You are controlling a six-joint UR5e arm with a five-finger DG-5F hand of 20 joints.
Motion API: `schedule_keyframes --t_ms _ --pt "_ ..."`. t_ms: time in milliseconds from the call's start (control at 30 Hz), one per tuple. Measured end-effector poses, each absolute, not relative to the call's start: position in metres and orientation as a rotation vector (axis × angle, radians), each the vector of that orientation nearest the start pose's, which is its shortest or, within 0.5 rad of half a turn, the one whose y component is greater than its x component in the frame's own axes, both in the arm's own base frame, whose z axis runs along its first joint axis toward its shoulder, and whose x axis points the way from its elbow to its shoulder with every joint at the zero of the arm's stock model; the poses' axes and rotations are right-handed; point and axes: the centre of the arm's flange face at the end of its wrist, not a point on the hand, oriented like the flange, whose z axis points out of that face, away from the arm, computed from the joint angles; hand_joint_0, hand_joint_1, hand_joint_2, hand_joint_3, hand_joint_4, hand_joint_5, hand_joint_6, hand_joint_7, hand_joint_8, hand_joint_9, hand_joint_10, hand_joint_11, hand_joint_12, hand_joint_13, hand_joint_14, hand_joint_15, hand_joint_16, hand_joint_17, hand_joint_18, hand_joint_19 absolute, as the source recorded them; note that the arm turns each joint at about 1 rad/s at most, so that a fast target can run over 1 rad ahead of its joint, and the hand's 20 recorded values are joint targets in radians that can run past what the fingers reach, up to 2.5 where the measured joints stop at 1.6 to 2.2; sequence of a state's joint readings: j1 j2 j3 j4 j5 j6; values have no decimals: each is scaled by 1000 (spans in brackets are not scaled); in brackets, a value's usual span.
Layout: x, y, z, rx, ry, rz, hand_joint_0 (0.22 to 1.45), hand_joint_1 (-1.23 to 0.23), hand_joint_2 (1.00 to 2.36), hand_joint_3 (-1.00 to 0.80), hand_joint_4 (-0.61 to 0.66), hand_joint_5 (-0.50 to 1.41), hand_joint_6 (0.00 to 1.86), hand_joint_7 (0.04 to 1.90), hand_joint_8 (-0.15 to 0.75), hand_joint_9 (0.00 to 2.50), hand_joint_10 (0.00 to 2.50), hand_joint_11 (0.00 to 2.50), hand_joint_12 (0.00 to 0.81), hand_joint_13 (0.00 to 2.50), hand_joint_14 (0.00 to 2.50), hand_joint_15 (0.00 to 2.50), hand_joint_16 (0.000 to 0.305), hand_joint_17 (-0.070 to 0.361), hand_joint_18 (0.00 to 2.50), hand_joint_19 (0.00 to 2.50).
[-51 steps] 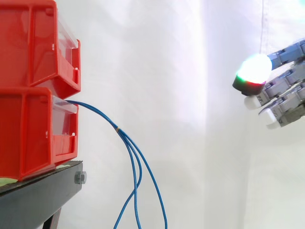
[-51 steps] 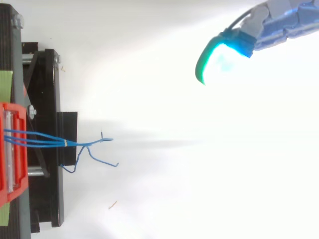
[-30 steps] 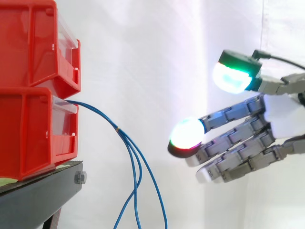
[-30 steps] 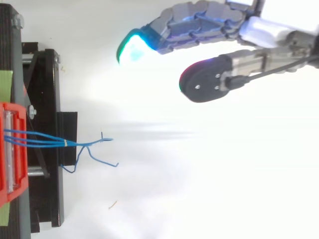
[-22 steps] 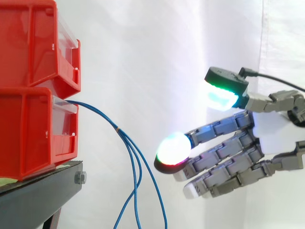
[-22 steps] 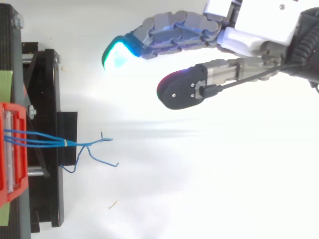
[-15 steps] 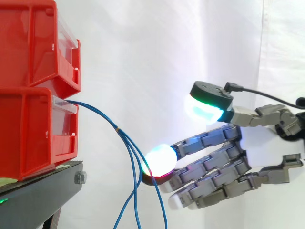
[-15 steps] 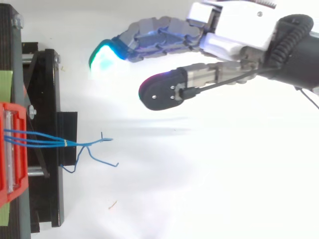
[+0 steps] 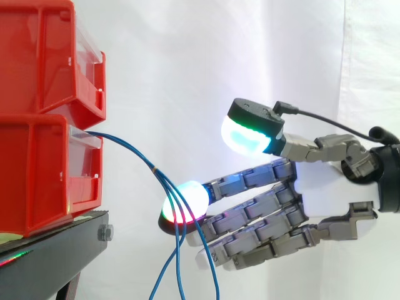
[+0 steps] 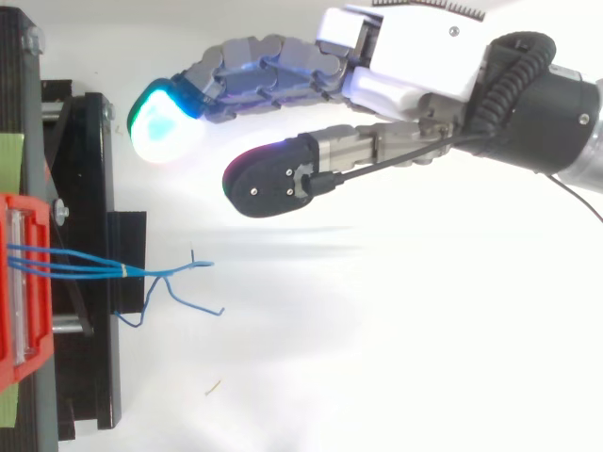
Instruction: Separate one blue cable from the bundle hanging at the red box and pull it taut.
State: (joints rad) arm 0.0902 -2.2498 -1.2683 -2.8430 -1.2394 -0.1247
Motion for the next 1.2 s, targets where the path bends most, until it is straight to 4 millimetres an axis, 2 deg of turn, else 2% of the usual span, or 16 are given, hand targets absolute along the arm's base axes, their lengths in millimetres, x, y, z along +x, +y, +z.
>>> schedule_keyframes --t_ms 467,833,1200 --pt "766 -98 206 1268 1145 968 471 -559 1000 -500 194 -235 501 726 248 394 0 28 344 375 3 97 52 118 255 0" --pt "773 -94 203 1268 1148 1009 463 -551 1000 -500 196 -234 501 725 252 402 0 33 346 380 4 103 53 120 262 0" --pt "775 -79 203 1237 1206 1098 457 -541 1000 -500 199 -234 501 726 254 408 0 39 351 388 3 106 54 122 270 0"
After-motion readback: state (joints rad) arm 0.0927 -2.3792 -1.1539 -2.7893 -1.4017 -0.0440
